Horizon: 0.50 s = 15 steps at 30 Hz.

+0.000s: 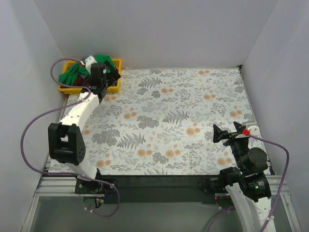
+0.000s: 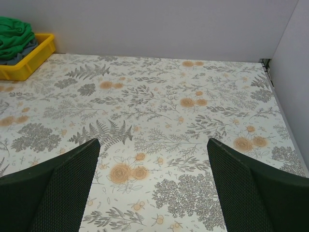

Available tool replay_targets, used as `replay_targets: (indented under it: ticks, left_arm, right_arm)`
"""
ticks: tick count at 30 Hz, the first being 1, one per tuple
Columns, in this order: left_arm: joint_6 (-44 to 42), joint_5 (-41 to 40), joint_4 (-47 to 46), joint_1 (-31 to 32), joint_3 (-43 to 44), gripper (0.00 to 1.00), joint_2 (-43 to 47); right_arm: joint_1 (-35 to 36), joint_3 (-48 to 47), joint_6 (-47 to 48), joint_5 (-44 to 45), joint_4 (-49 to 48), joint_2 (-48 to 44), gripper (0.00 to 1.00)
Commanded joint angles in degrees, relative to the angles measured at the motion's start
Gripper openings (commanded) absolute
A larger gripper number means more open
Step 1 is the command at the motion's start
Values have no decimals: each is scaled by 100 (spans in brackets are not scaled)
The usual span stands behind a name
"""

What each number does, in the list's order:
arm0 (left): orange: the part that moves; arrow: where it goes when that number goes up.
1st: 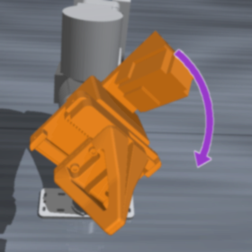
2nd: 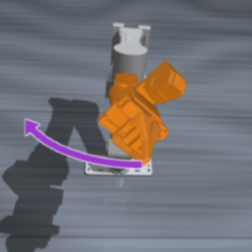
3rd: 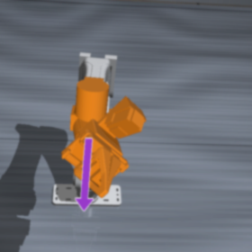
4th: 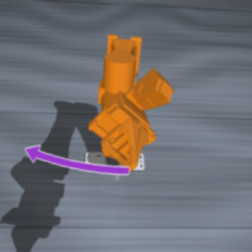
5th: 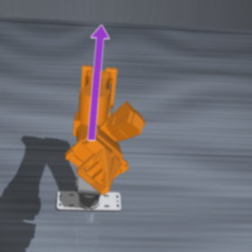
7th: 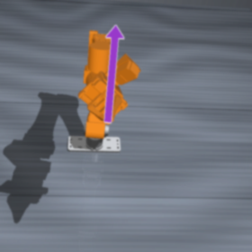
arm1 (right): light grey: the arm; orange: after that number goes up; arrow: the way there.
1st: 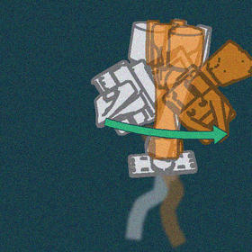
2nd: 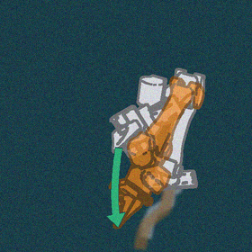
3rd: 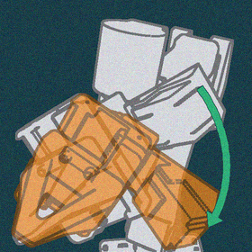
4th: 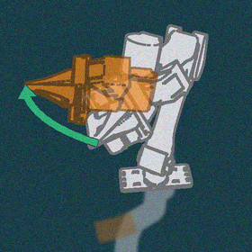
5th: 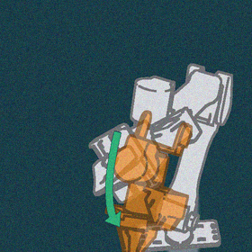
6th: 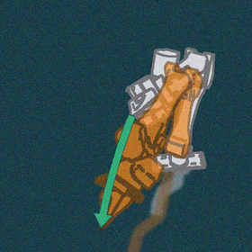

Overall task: Fold and stack the t-shirts
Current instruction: Grab the tshirt from the pile

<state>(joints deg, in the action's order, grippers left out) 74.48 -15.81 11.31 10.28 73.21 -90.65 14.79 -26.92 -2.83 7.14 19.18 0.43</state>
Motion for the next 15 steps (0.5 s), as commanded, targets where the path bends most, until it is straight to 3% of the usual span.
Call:
replay_targets:
  ticks: [1,10,15]
  left_arm:
    - [102,-335,-138,-561,982,94,-756]
    - [480,-414,-366,-1011,2987,90,-3025]
    - [392,-625,-384,-1221,3944,87,-3792]
  right_arm:
    - [103,37,-25,42,-169,-588,98]
    - [130,46,28,-273,-143,-324,98]
    - [139,46,90,-511,-107,-78,98]
